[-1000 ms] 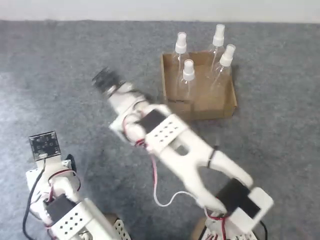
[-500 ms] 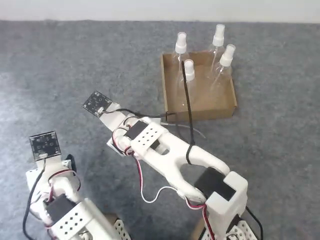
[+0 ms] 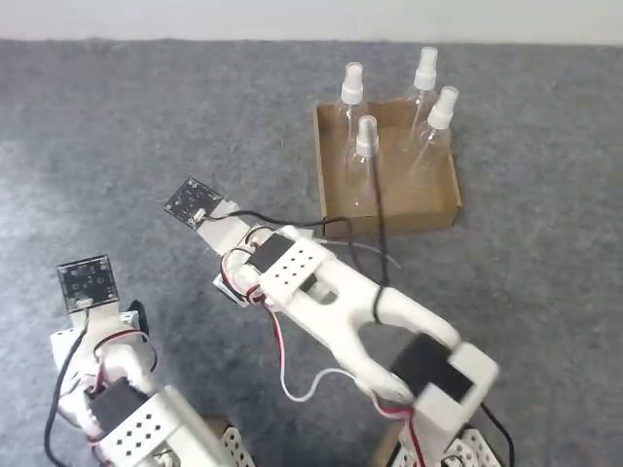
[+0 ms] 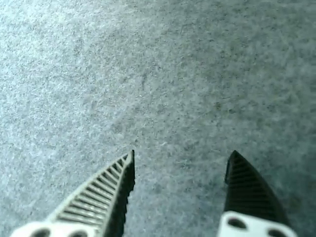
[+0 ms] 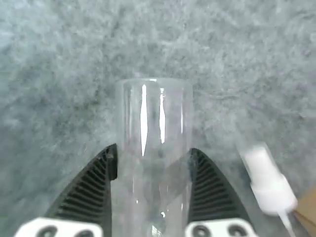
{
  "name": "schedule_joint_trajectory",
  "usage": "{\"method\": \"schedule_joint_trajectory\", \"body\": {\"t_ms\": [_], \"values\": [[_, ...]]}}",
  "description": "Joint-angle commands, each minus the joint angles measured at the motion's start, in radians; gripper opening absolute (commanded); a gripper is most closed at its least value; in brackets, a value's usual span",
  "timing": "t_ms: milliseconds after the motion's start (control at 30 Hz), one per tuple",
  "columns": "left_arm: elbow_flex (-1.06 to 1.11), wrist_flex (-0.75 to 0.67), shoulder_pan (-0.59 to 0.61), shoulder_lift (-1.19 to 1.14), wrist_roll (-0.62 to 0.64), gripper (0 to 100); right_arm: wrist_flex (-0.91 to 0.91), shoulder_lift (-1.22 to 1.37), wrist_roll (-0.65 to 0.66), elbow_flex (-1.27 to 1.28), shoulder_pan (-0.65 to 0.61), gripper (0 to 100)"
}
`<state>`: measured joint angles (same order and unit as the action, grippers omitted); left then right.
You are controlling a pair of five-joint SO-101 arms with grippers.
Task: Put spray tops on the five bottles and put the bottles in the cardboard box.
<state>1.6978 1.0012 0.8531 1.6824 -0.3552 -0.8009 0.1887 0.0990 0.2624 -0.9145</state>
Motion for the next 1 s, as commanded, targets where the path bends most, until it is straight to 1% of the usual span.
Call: {"method": "schedule_joint_trajectory", "body": {"t_ms": [0, 67, 133, 233, 333, 400, 467, 500, 567, 667, 733, 833, 967], "values": [[-0.005, 0.002, 0.006, 0.005, -0.006, 27, -0.189, -0.289, 0.012, -0.009, 0.001, 1.0], [-0.005, 0.002, 0.006, 0.005, -0.006, 27, -0.286, -0.415, 0.015, -0.008, 0.027, 1.0], [-0.005, 0.002, 0.006, 0.005, -0.006, 27, -0.372, -0.538, 0.018, -0.008, 0.084, 1.0], [-0.005, 0.0, 0.006, 0.005, -0.006, 27, -0.49, -0.704, 0.063, -0.011, 0.259, 1.0], [-0.005, 0.0, 0.006, 0.005, -0.006, 27, -0.634, -0.819, 0.106, -0.014, 0.513, 1.0], [-0.005, 0.0, 0.006, 0.005, -0.006, 27, -0.708, -0.845, 0.124, -0.009, 0.73, 1.0], [-0.005, 0.0, 0.006, 0.005, -0.006, 27, -0.727, -0.834, 0.161, 0.006, 0.958, 1.0], [-0.005, 0.0, 0.005, 0.005, -0.006, 27, -0.705, -0.822, 0.189, 0.028, 1.07, 1.0], [-0.005, 0.0, 0.005, 0.005, -0.006, 27, -0.627, -0.791, 0.222, 0.091, 1.253, 1.0], [-0.005, 0.002, 0.005, 0.005, -0.006, 27, -0.455, -0.736, 0.232, 0.216, 1.449, 1.2], [-0.005, 0.002, 0.005, 0.005, -0.006, 27, -0.352, -0.697, 0.232, 0.296, 1.515, 3.8], [-0.005, 0.002, 0.005, 0.005, -0.005, 27, -0.265, -0.636, 0.229, 0.368, 1.563, 9.2], [-0.005, 0.003, 0.005, 0.005, -0.005, 27, -0.168, -0.556, 0.12, 0.416, 1.581, 9.5]]}}
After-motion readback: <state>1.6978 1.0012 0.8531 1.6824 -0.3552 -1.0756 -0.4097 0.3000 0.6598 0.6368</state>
